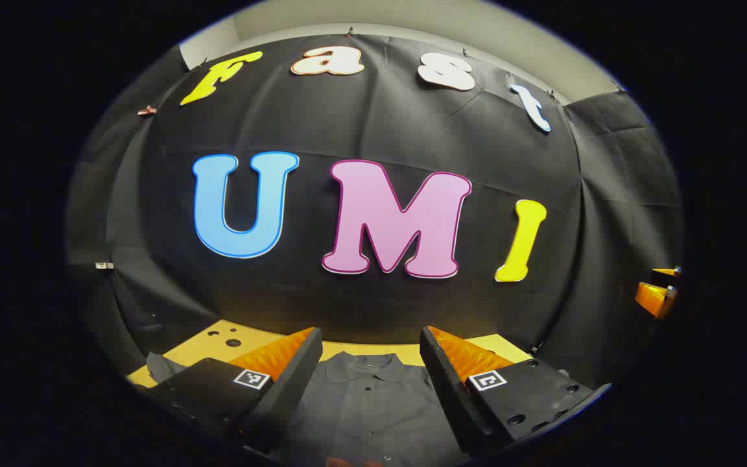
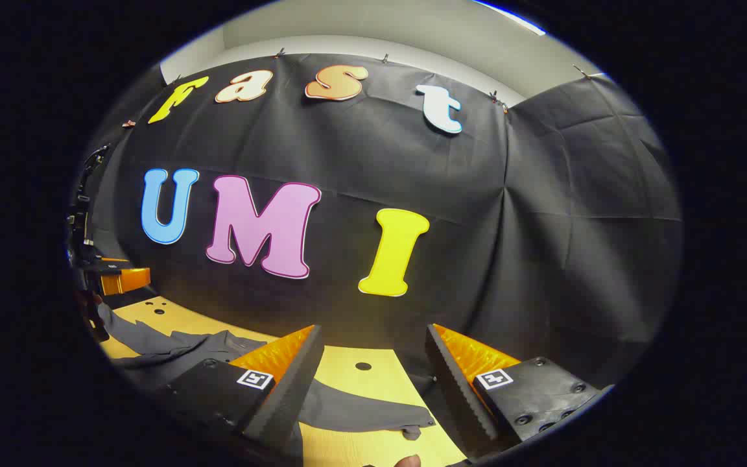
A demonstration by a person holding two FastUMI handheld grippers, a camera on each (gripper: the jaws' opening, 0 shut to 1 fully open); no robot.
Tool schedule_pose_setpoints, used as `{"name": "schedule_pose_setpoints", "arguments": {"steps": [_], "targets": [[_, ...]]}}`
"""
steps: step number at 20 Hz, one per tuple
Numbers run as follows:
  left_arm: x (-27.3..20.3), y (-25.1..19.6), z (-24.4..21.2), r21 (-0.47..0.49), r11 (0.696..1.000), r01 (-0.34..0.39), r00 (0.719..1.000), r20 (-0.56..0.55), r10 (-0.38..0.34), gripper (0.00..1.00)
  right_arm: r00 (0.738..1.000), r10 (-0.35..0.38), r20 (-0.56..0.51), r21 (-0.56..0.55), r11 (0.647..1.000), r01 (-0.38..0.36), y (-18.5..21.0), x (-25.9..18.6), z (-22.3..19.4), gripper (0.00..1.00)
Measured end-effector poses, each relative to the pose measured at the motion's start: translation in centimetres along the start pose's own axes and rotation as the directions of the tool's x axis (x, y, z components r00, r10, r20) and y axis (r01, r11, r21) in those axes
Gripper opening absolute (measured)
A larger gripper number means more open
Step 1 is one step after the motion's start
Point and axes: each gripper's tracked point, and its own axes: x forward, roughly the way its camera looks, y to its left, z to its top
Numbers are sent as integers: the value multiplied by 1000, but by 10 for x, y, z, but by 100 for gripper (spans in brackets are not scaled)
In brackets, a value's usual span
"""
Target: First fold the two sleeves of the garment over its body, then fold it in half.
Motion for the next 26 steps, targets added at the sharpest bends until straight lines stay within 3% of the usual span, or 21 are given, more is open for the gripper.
{"name": "schedule_pose_setpoints", "arguments": {"steps": [7,15,22,26], "targets": [[1,13,-2,9,1000,24,999,-23,-24,95,999,-39,7,-11,999,39,9,6,3,96],[-28,48,-9,50,998,-49,999,-11,50,95,1000,-17,8,17,1000,17,20,11,-2,98],[-42,60,-29,12,997,-81,995,-50,81,95,988,-26,-152,34,999,31,-5,26,-67,98],[-44,61,-34,13,996,-88,995,-55,88,96,948,-55,-313,62,995,78,-37,54,-141,98]]}}
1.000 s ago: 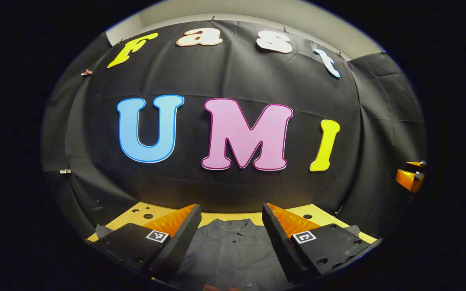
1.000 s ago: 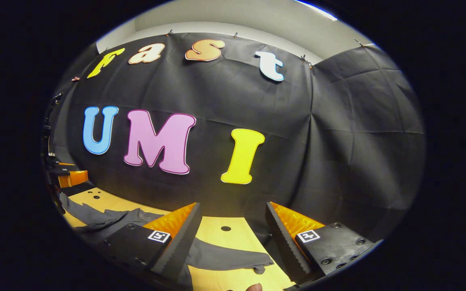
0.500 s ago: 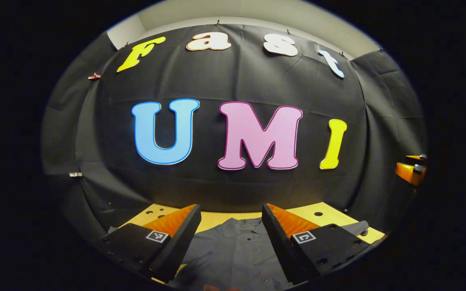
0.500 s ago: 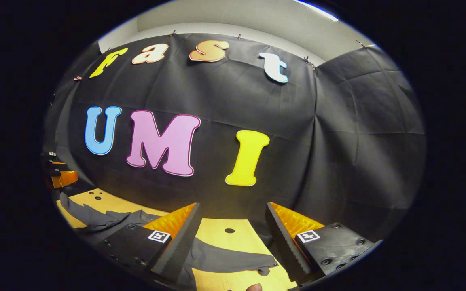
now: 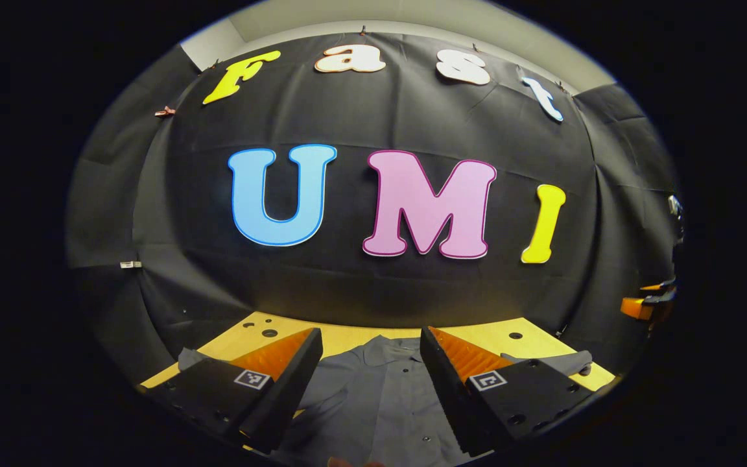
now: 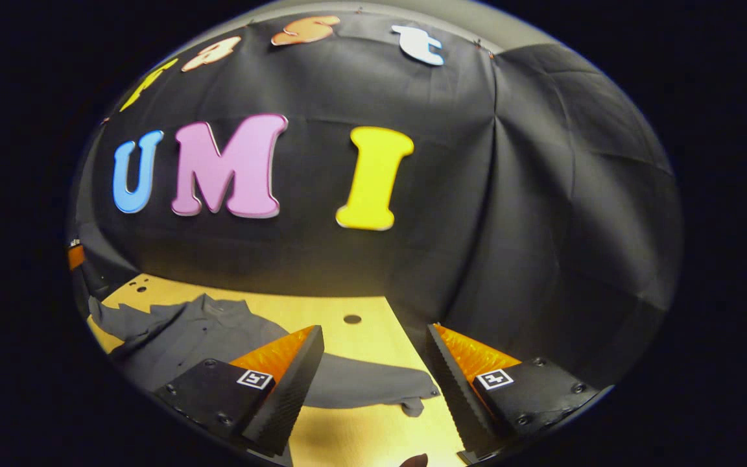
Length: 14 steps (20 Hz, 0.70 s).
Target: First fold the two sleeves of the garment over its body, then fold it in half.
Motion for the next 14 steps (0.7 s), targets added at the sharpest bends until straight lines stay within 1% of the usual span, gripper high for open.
{"name": "schedule_pose_setpoints", "arguments": {"steps": [3,4,5,7,11,14], "targets": [[0,1,-3,-5,1000,-20,1000,-2,20,95,993,-13,-119,43,999,18,-16,38,-55,98],[-1,3,-6,-4,1000,-31,1000,-5,31,91,988,-13,-154,51,998,21,-20,51,-73,98],[-3,3,-7,-3,999,-42,999,-8,42,95,984,-17,-178,47,999,26,-26,65,-92,98],[-6,6,-13,-5,998,-65,998,-20,65,95,972,-16,-233,47,999,28,-39,87,-124,98],[-15,11,-32,7,993,-117,991,-58,117,95,954,-19,-298,38,999,31,-53,128,-171,98],[-21,16,-46,15,989,-148,985,-89,149,95,943,-30,-332,7,999,34,-58,150,-195,98]]}}
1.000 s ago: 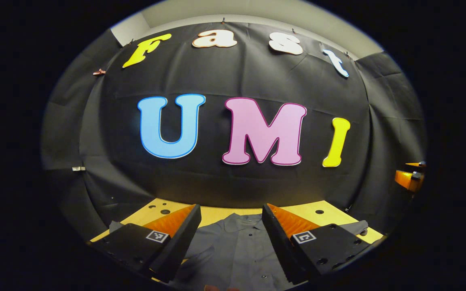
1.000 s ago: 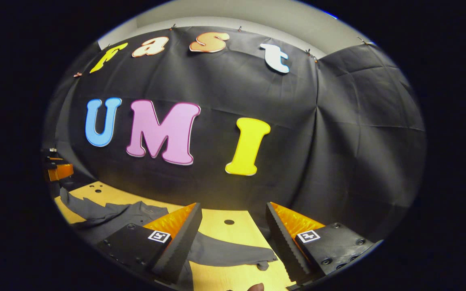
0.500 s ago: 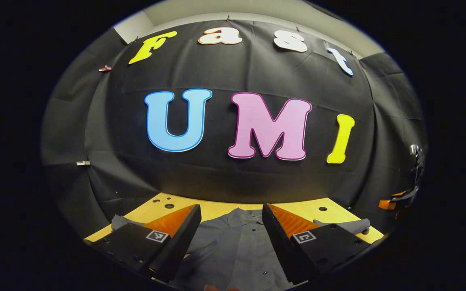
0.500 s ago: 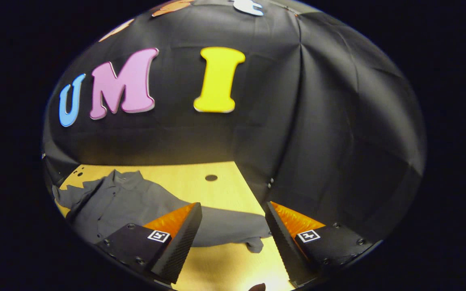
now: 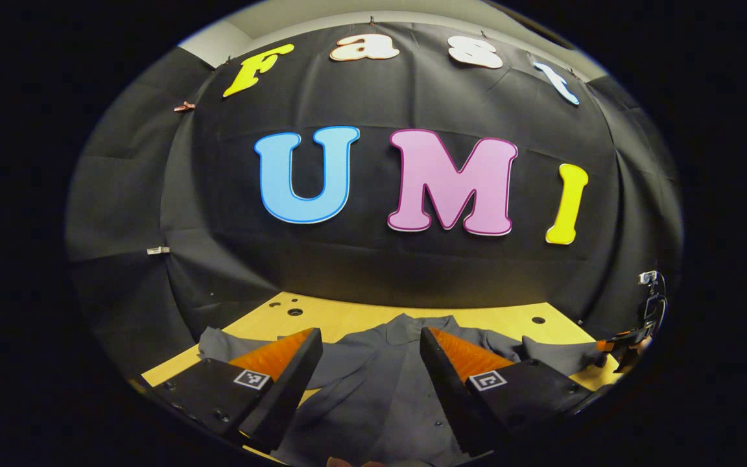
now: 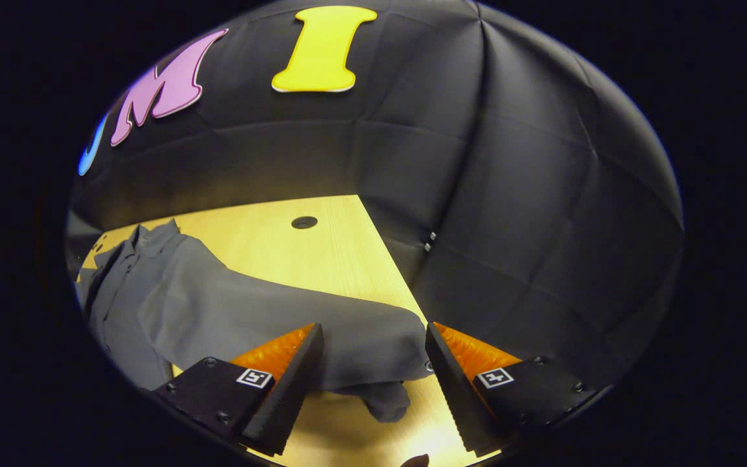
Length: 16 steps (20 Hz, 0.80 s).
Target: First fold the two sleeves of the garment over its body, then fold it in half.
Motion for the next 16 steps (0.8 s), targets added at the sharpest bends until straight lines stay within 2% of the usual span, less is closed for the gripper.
{"name": "schedule_pose_setpoints", "arguments": {"steps": [6,8,10,11,14,16], "targets": [[-4,5,-10,15,999,-34,999,-21,34,95,996,-3,-86,-46,999,0,-4,31,-32,97],[-4,8,-12,19,999,-42,999,-23,42,96,996,3,-94,-24,1000,-5,-3,32,-30,98],[-3,11,-14,12,999,-47,998,-34,47,95,990,69,-122,44,997,-64,6,33,-36,94],[-3,12,-15,12,999,-48,998,-38,48,95,988,94,-123,59,994,-87,15,35,-34,72],[1,17,-14,22,999,-32,999,-38,33,95,987,68,-148,53,997,-61,12,33,-33,6],[8,20,-11,29,1000,-6,999,-32,7,95,992,48,-121,30,999,-45,11,24,-23,6]]}}
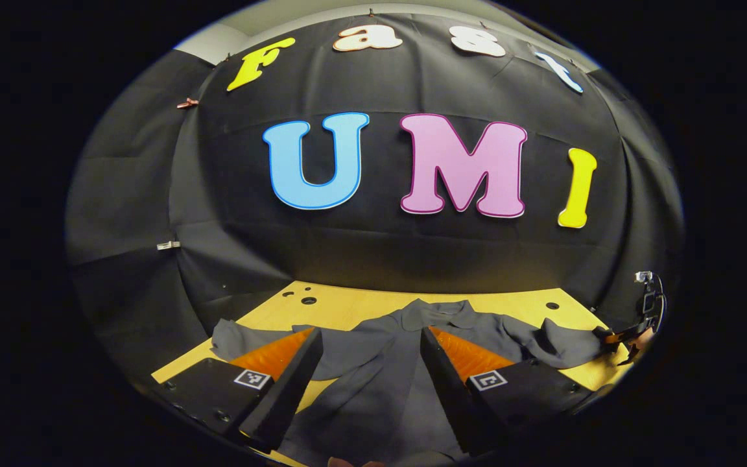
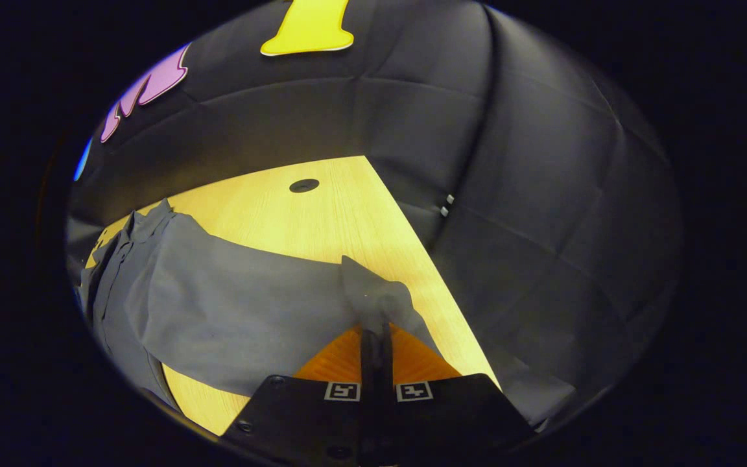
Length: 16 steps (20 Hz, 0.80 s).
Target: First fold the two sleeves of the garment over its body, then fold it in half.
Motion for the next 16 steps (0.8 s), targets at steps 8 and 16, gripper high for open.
{"name": "schedule_pose_setpoints", "arguments": {"steps": [8,16], "targets": [[27,30,5,-6,996,92,996,15,-92,95,978,-111,177,-19,993,116,-1,-90,39,5],[49,67,-2,-18,987,159,987,6,-159,95,945,-153,290,-13,986,164,45,-172,62,5]]}}
